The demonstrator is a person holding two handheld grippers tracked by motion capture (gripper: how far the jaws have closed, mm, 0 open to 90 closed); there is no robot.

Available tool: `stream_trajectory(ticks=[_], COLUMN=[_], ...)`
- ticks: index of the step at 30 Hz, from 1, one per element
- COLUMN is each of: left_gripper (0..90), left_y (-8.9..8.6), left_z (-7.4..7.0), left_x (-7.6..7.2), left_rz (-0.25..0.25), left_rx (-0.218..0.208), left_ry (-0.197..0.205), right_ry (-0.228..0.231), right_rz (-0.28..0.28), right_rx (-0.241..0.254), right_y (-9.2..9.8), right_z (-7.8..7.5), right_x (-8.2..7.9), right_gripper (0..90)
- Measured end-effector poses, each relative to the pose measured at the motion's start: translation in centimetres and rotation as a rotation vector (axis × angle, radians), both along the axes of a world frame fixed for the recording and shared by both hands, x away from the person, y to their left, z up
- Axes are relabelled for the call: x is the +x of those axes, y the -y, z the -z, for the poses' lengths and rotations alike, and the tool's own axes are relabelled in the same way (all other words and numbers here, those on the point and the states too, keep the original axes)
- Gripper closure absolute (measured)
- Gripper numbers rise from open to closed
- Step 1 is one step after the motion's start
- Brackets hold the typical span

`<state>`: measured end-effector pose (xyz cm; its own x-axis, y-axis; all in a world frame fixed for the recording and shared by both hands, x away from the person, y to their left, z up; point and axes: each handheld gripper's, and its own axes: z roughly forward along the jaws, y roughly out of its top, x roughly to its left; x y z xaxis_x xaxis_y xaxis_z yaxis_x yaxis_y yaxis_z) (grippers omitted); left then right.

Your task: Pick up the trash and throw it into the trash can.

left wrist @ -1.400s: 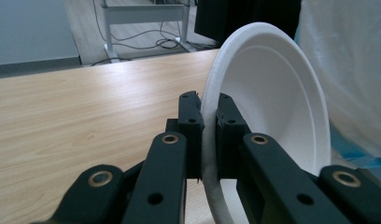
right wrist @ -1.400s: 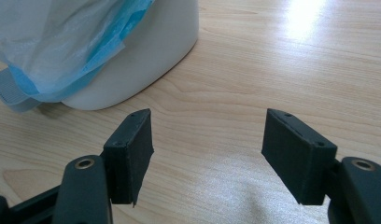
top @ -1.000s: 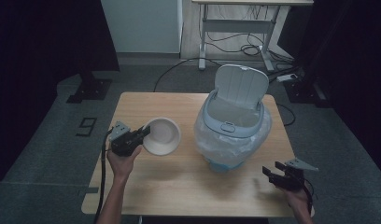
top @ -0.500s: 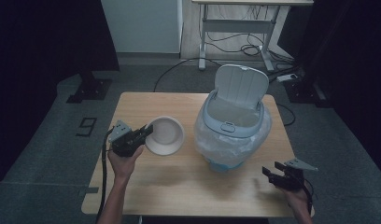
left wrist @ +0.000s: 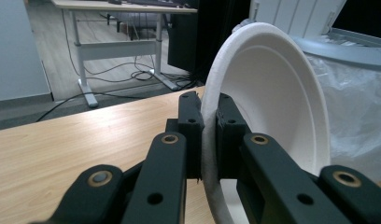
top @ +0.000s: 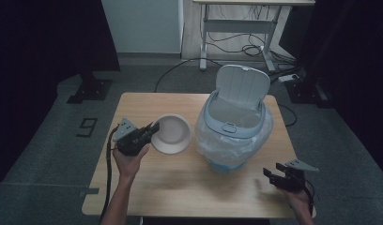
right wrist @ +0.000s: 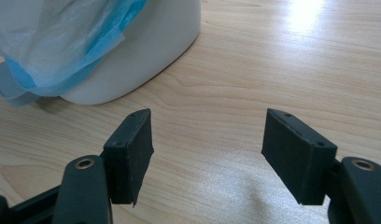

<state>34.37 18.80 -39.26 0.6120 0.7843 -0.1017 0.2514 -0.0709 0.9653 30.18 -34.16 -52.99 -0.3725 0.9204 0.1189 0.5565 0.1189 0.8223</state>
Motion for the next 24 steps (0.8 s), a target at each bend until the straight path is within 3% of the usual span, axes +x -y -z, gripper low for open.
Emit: stream_trajectory(ticks=[4, 14, 24], left_gripper=[82.9, 82.8, 82.8], left_y=[0.2, 1.5, 1.5], left_z=[-0.5, -2.4, -4.3], left_x=[0.2, 0.3, 0.8], left_rz=[0.011, 0.033, 0.044], left_rx=[-0.029, -0.017, -0.052], left_ry=[0.001, 0.027, 0.032], right_ry=[-0.003, -0.008, -0.01], right_rz=[0.002, -0.002, -0.006], right_rx=[0.003, -0.001, -0.005], right_y=[0.1, 0.0, -0.1], right_z=[0.0, 0.1, 0.1], right_x=[0.0, 0.0, 0.0], right_gripper=[33.4, 33.5, 33.5])
